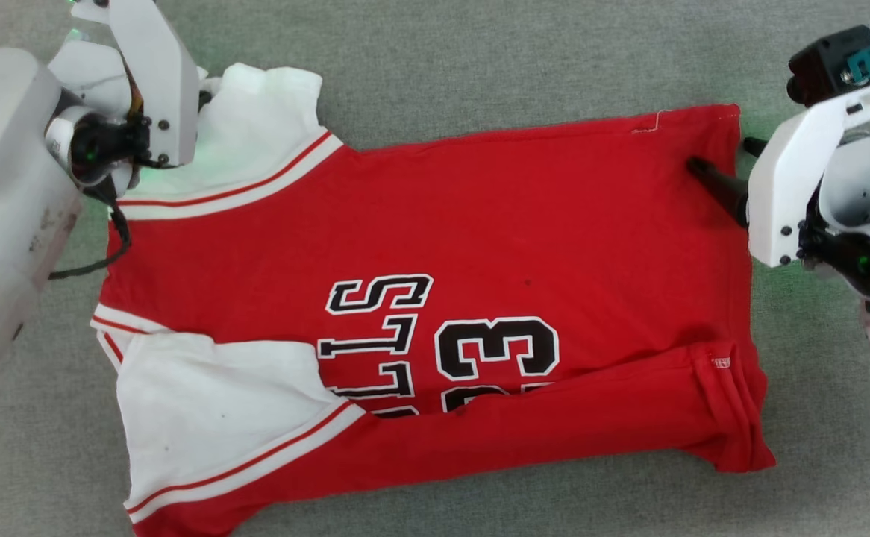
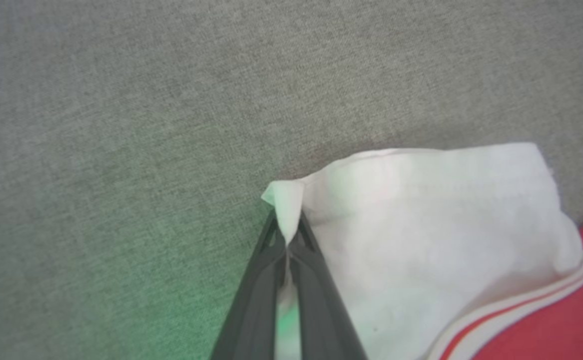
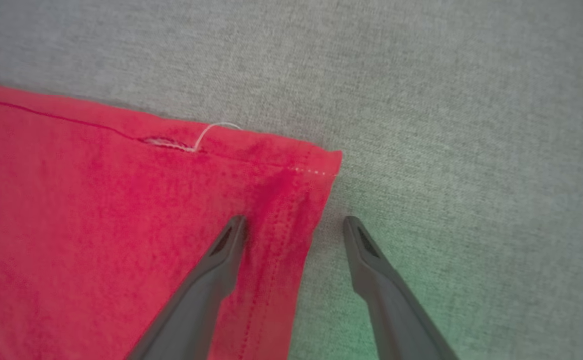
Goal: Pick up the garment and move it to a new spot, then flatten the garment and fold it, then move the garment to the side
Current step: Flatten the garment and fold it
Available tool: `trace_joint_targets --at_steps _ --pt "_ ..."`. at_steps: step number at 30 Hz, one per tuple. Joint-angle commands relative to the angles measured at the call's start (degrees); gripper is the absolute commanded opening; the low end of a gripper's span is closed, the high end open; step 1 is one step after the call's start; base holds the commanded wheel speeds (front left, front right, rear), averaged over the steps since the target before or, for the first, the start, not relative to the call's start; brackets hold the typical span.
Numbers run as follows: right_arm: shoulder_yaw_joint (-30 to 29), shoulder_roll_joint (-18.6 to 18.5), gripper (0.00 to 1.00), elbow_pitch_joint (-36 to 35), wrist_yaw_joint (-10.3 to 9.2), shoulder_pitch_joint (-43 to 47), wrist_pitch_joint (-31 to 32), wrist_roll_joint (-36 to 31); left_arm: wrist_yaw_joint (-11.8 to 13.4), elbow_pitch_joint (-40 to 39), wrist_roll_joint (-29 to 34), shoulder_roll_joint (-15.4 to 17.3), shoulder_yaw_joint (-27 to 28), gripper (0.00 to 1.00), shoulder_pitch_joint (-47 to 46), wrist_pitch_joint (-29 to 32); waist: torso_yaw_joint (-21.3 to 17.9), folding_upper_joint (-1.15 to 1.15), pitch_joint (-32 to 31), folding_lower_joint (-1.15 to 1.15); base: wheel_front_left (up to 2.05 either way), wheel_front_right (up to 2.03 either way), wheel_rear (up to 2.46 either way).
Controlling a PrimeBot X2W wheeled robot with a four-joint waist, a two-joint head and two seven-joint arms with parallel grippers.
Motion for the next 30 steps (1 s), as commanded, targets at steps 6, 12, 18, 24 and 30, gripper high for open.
trace_joint_targets --at_steps 6,12,18,24,30 --pt "1.87 1.05 0.0 4.87 -0.04 -2.35 4.43 1.24 -0.29 -0.15 -0.52 -1.21 -1.33 0.0 1.16 -0.2 0.42 0.0 0.17 0.0 0.0 0.0 0.0" --pt "2.62 0.22 0.0 8.32 -0.06 -4.12 4.15 1.67 -0.3 -0.03 -1.07 -1.37 -1.43 0.0 0.67 -1.39 1.07 0.0 -0.43 0.0 0.0 0.0 0.0" --pt "4.01 -0.82 0.0 9.17 -0.06 -5.36 1.89 3.14 -0.29 -0.69 -1.55 -1.05 -1.21 0.0 0.38 -4.21 1.94 0.0 -2.28 0.0 0.0 0.0 0.0" --pt "6.12 -2.96 0.0 8.51 -0.05 -5.63 -2.18 4.97 -0.3 -1.95 -2.46 -0.83 -1.45 0.0 0.5 -6.32 3.44 0.0 -5.11 0.0 0.0 0.0 0.0" --pt "8.36 -5.97 0.0 7.56 -0.05 -4.05 -5.62 7.54 -0.24 -4.55 -3.26 0.3 -2.31 0.0 1.35 -7.49 5.6 0.0 -8.55 0.0 0.0 0.0 0.0"
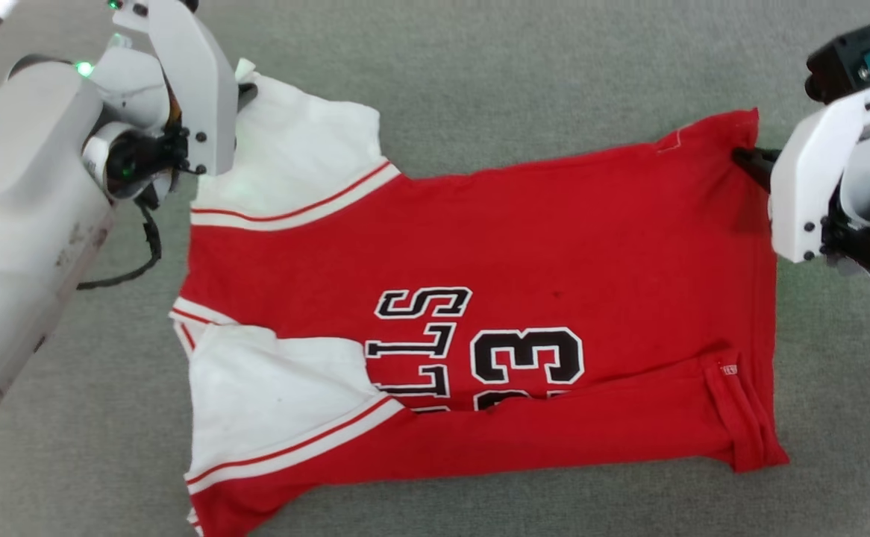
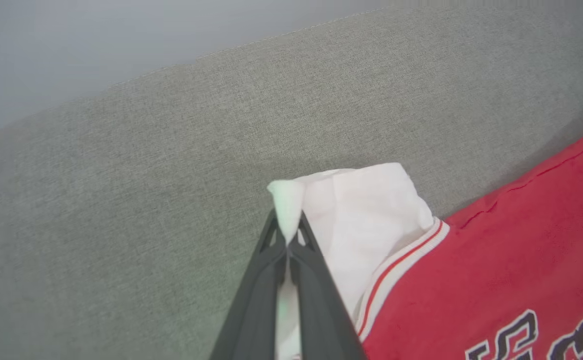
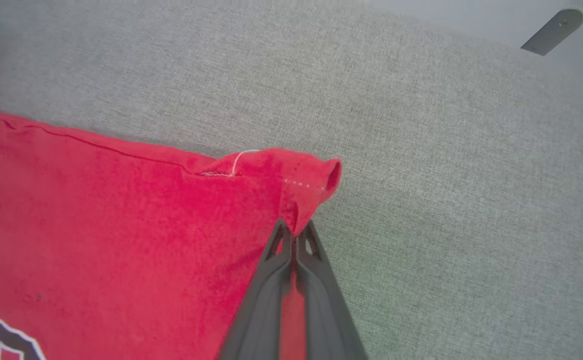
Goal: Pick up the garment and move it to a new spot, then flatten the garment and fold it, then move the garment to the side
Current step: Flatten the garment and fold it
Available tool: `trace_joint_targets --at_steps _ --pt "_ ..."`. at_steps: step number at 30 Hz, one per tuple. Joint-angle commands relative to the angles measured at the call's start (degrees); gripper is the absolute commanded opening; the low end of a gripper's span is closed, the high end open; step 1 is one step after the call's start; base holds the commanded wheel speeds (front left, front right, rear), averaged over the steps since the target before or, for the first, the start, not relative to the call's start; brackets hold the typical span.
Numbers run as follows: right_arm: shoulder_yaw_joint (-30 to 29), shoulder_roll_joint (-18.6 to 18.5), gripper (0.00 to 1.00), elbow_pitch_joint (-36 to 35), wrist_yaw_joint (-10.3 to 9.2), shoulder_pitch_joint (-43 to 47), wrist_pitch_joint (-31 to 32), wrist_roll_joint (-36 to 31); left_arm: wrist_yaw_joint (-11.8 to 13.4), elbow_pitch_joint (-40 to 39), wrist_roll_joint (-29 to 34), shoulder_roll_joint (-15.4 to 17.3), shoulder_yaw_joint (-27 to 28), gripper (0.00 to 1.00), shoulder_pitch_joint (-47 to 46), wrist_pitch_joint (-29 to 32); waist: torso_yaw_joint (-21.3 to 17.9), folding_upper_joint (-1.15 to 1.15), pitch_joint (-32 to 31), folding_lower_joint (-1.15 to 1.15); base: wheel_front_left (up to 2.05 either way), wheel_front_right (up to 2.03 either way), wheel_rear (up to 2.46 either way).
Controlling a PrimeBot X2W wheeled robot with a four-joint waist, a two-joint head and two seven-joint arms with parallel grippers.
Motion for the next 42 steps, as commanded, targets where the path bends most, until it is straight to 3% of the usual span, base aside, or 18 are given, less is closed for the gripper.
trace_joint_targets --at_steps 1,8,17,22,33,42 --pt "0.51 -0.92 0.0 -0.49 -0.06 1.08 -0.92 0.95 -0.17 -0.86 -0.53 0.53 -0.21 0.0 0.96 -0.54 2.05 0.0 -2.52 0.0 0.0 0.0 0.0" --pt "1.58 -4.93 0.0 -2.35 -0.06 4.75 -3.18 2.87 -0.17 -6.15 -1.32 3.1 -1.18 0.0 2.97 -2.11 4.86 0.0 -6.84 0.0 0.0 0.0 0.0" --pt "-0.5 -9.32 0.0 -7.18 -0.06 13.55 -3.57 4.87 -0.16 -14.98 -2.15 8.85 -2.45 0.0 8.06 -1.45 7.36 0.0 -11.45 0.0 0.0 0.0 0.0" --pt "-3.43 -10.85 0.0 -10.64 -0.06 20.35 -2.69 5.3 2.26 -22.25 -3.08 12.14 -2.96 0.0 12.26 -0.21 8.41 0.0 -12.85 0.0 0.0 0.0 0.0" --pt "-12.03 -7.81 0.0 -16.7 -0.06 33.92 0.85 3.6 10.46 -38.77 -5.89 17.0 -4.03 0.0 23.2 1.62 8.73 0.0 -13.85 0.0 0.0 0.0 0.0" --pt "-15.42 -4.13 0.0 -19.1 -0.06 39.7 4.77 1.6 12.14 -40.61 -6.73 16.61 -4.42 0.0 28.33 2.01 7.8 0.0 -13.92 0.0 0.0 0.0 0.0"
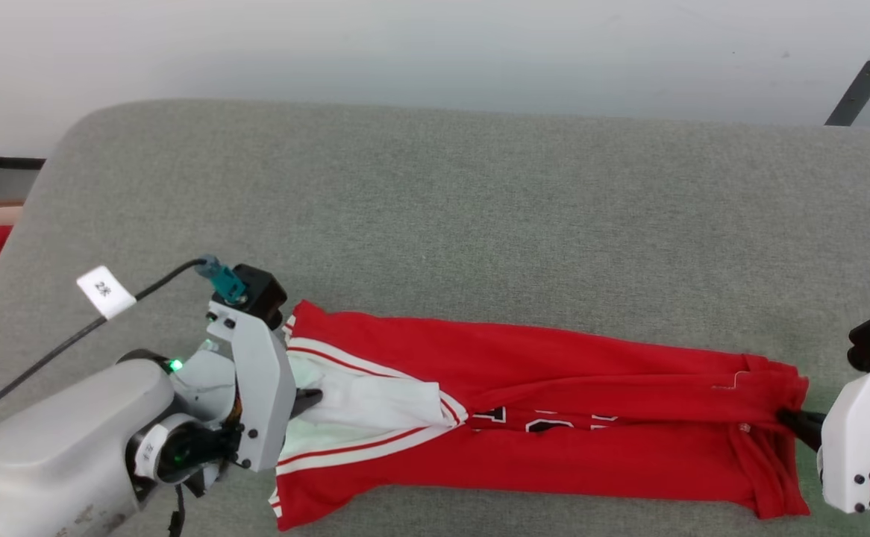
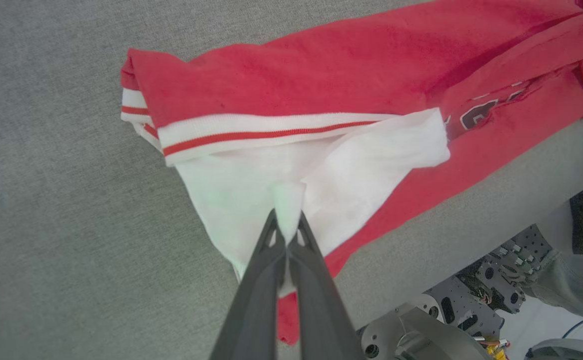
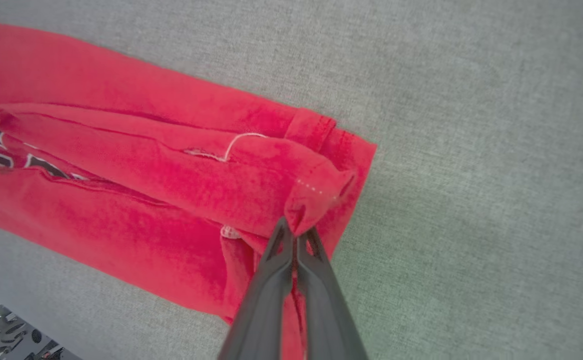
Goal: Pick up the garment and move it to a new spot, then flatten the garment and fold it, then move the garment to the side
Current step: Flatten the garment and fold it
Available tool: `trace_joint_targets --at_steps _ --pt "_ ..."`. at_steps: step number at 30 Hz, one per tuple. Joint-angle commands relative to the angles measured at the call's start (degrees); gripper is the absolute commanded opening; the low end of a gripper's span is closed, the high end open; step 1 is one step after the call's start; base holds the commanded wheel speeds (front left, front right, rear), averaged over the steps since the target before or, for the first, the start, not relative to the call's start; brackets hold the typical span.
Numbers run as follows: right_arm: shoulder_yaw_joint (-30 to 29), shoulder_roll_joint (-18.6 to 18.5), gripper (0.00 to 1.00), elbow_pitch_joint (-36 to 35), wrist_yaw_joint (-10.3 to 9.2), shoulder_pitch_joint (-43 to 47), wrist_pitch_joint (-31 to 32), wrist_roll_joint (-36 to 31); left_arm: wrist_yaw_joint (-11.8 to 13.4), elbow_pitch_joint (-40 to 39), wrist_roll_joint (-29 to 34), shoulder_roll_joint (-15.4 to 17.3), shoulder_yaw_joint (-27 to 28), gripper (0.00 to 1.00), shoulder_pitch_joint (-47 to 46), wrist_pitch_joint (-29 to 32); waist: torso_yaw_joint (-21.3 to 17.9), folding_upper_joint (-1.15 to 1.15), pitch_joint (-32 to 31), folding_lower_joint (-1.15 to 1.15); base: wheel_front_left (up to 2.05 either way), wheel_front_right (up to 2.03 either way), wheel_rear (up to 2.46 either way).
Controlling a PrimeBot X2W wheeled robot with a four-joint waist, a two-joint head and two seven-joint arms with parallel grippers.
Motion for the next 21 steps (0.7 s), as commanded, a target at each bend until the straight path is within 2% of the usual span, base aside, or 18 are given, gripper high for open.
trace_joint_targets --at_steps 1,2,3,4,5,6,16,21 --pt "-0.57 0.46 0.0 -0.33 -0.06 0.8 0.33 -0.59 0.35 0.22 -0.72 -0.26 0.13 0.0 0.72 -0.21 -0.13 0.0 -0.06 0.0 0.0 0.0 0.0" --pt "-0.9 0.96 0.0 -0.39 -0.06 1.15 0.97 -0.72 0.32 0.5 -0.84 -0.36 0.13 0.0 0.92 -0.18 -0.22 0.0 -0.17 0.0 0.0 0.0 0.0" --pt "-1.14 1.33 0.0 -0.69 -0.06 1.38 1.45 -1.04 0.09 0.64 -0.84 -0.42 0.13 0.13 0.94 -0.27 -0.31 0.0 -0.34 0.0 0.0 0.0 0.0" --pt "-1.59 1.61 0.15 -0.9 -0.06 1.53 1.9 -1.45 -0.11 0.78 -1.13 -0.54 0.38 0.36 1.07 -0.64 -0.42 0.0 -0.53 0.0 0.0 0.0 0.0" --pt "-2.09 1.83 0.64 -1.08 -0.06 1.81 2.15 -1.83 -0.21 0.94 -1.81 -0.76 0.67 0.7 1.35 -0.77 -0.47 0.0 -0.79 0.0 0.0 0.0 0.0" --pt "-2.22 2.1 1.0 -1.34 -0.06 2.1 2.56 -1.91 -0.27 1.04 -1.48 -0.77 0.63 1.0 1.46 -0.82 -0.53 0.0 -1.09 0.0 0.0 0.0 0.0" --pt "-4.43 4.77 1.0 -4.25 -0.06 5.0 2.52 -3.91 0.23 0.5 -2.4 0.23 1.14 1.0 3.93 -2.98 -0.73 0.0 -5.94 0.0 0.0 0.0 0.0" --pt "-4.81 5.81 1.0 -5.93 -0.06 6.91 0.48 -4.57 -0.08 -0.87 -1.55 1.02 2.2 1.0 6.22 -8.32 -0.83 0.0 -8.24 0.0 0.0 0.0 0.0"
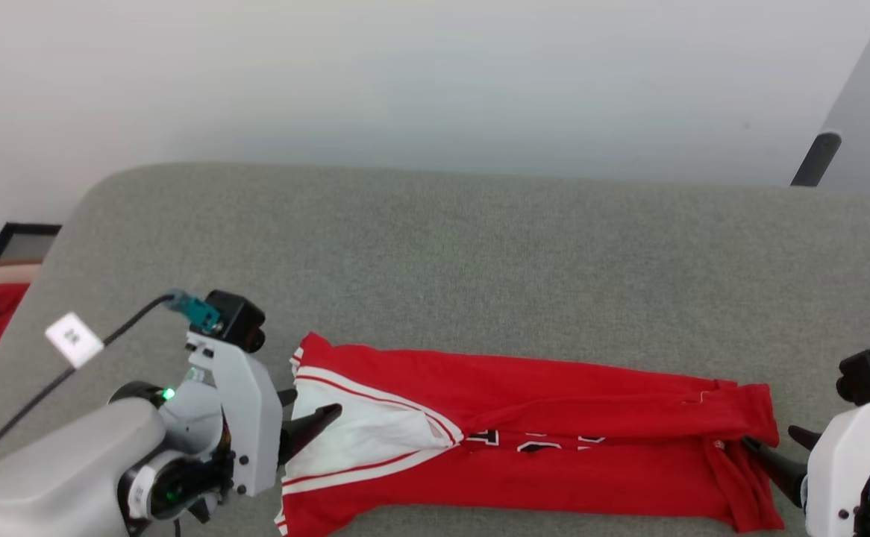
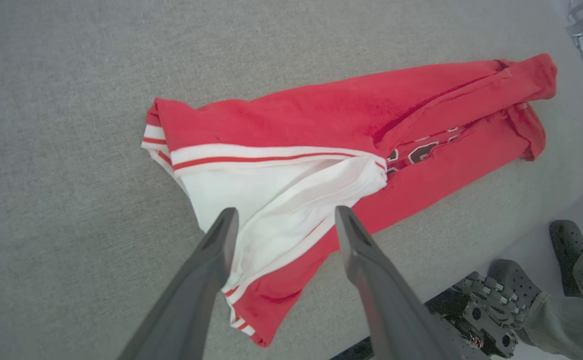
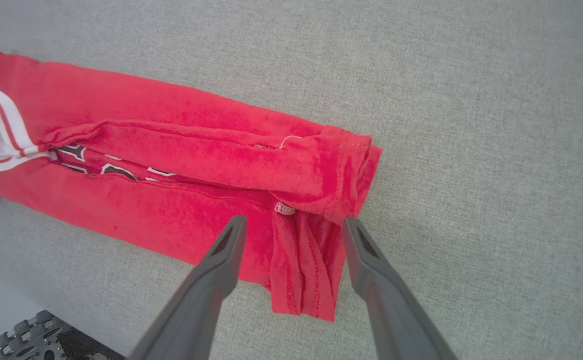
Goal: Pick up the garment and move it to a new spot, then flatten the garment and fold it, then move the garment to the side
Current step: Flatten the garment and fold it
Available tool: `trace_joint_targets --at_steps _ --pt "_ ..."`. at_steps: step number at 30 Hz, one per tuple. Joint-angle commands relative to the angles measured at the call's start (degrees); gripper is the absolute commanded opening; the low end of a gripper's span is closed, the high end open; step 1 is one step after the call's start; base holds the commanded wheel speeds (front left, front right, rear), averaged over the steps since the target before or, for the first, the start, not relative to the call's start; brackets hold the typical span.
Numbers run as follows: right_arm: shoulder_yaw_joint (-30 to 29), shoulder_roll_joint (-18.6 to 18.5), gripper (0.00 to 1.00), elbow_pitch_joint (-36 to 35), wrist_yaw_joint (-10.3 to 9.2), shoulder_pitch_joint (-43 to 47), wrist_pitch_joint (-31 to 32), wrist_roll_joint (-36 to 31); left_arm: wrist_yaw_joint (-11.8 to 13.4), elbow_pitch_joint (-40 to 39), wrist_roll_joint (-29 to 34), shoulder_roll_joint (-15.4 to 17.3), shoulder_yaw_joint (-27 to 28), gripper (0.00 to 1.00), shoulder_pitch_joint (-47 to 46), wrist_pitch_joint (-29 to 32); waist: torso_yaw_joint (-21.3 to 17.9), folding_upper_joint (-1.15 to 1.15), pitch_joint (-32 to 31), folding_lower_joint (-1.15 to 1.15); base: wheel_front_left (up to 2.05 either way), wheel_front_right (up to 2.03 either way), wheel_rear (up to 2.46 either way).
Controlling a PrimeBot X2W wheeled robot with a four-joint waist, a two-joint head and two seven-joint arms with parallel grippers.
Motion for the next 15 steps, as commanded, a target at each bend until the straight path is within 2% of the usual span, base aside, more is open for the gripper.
trace_joint_targets --at_steps 1,15 --pt "-0.23 0.44 1.0 -0.51 -0.06 1.18 -0.85 -0.73 -0.11 -0.3 0.59 0.22 0.36 1.0 1.33 -1.59 -0.07 0.0 -1.65 0.0 0.0 0.0 0.0" --pt "-2.12 2.55 1.0 -2.06 -0.06 6.72 -11.69 -2.64 1.1 0.45 6.3 -0.11 3.83 1.0 10.2 -25.64 0.75 0.0 -5.32 0.0 0.0 0.0 0.0"
